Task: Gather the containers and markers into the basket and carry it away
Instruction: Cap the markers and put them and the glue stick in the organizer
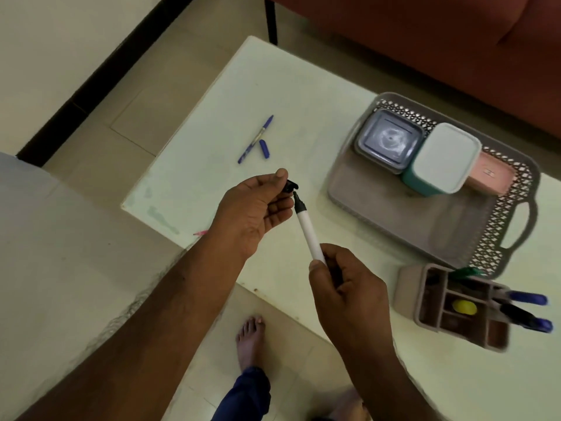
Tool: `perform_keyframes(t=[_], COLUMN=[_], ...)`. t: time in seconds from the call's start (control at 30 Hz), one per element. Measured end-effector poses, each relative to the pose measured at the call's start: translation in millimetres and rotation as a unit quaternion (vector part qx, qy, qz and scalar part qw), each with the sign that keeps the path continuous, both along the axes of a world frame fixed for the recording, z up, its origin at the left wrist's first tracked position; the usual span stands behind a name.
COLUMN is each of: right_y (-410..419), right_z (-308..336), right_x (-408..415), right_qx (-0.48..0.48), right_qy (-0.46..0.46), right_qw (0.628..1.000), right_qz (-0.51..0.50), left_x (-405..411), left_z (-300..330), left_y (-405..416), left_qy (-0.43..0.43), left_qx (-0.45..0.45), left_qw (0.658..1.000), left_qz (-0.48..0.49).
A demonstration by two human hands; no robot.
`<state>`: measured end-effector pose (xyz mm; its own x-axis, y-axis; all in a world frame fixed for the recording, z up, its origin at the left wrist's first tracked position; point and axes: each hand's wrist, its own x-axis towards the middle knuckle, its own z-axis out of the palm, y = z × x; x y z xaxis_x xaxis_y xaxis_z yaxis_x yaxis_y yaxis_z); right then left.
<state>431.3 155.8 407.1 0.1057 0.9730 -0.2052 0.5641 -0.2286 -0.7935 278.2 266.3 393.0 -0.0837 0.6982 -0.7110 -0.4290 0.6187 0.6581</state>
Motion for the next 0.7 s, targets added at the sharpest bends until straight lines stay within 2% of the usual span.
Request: perform_keyframes(t=[0.23,0.53,0.7], right_y=[-17,-33,-37], right_z=[9,18,22], right_x=[32,66,79], right_qx=[-0.008,-0.041,-0.052], right_qy=[0.023,0.046,0.052], right_qw=[0.999,0.997,0.996], right_qz=[-0.034,-0.049,-0.055], left_x=[45,79,107], left_z=[14,23,27], left_y=[-13,-33,-42], left_qy=[0.012,0.081,0.052], left_qx=[0.016,0.062,0.066], left_qw=[0.999,0.988,0.991], left_qz=[-0.037,-0.118,-0.1])
